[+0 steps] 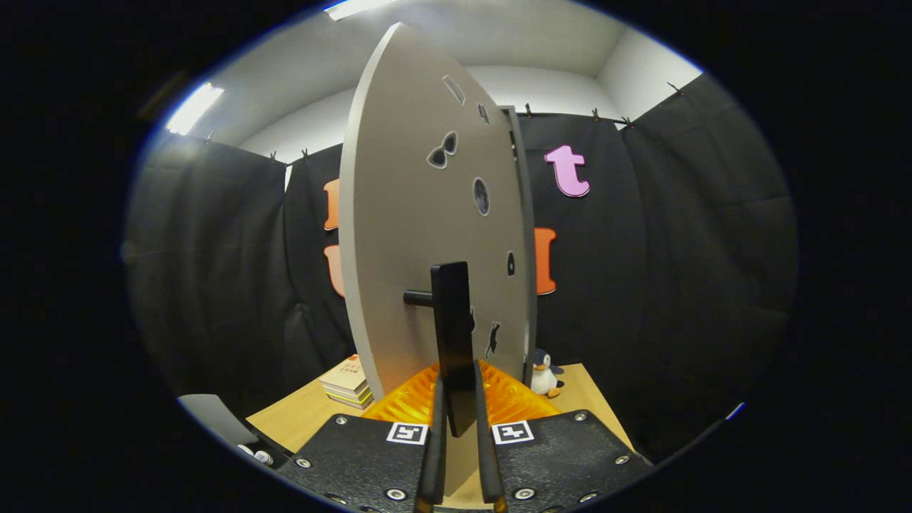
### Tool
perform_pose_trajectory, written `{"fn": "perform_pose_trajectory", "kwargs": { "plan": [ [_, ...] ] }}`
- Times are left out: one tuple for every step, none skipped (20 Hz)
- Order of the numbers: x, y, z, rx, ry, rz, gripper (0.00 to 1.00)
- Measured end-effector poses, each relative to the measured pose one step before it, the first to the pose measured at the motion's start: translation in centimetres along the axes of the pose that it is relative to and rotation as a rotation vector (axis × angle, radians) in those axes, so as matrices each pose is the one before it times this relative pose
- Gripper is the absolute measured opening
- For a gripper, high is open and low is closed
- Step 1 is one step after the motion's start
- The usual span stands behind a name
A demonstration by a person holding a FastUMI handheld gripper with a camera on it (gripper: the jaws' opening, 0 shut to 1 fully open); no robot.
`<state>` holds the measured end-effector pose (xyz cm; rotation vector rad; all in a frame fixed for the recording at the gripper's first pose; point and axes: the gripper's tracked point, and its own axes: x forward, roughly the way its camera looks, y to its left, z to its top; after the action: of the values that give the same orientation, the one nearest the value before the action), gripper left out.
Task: Open the shoe cabinet door, grab the shoes and put them into the shoe cabinet, then close the shoe cabinet door.
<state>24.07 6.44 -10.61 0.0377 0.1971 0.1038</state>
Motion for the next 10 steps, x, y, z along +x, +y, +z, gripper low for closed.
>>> {"fn": "perform_pose_trajectory", "kwargs": {
  "plan": [
    [-0.321, -0.684, 0.150, 0.01190, -0.00464, -0.01632, 0.19],
    [-0.220, -0.684, -0.059, 0.00794, -0.00198, -0.01609, 0.19],
    [-0.187, -0.729, -0.179, 0.00535, -0.00170, -0.01707, 0.19],
    [-0.005, -0.807, 0.095, -0.00092, -0.00295, -0.01811, 0.19],
    [-0.073, -0.808, 0.056, -0.00329, -0.00142, -0.01963, 0.19],
    [-0.087, -0.669, 0.107, 0.00088, -0.00299, -0.01854, 0.17],
    [-0.191, -0.819, 0.085, 0.00123, 0.00201, -0.02054, 0.15],
    [0.059, -0.762, 0.111, 0.00137, -0.00233, -0.01903, 0.13],
    [0.101, -0.518, -0.132, 0.00225, 0.00483, -0.01703, 0.13],
    [0.047, -0.513, -0.052, 0.00571, 0.00597, -0.01600, 0.12]
  ]
}}
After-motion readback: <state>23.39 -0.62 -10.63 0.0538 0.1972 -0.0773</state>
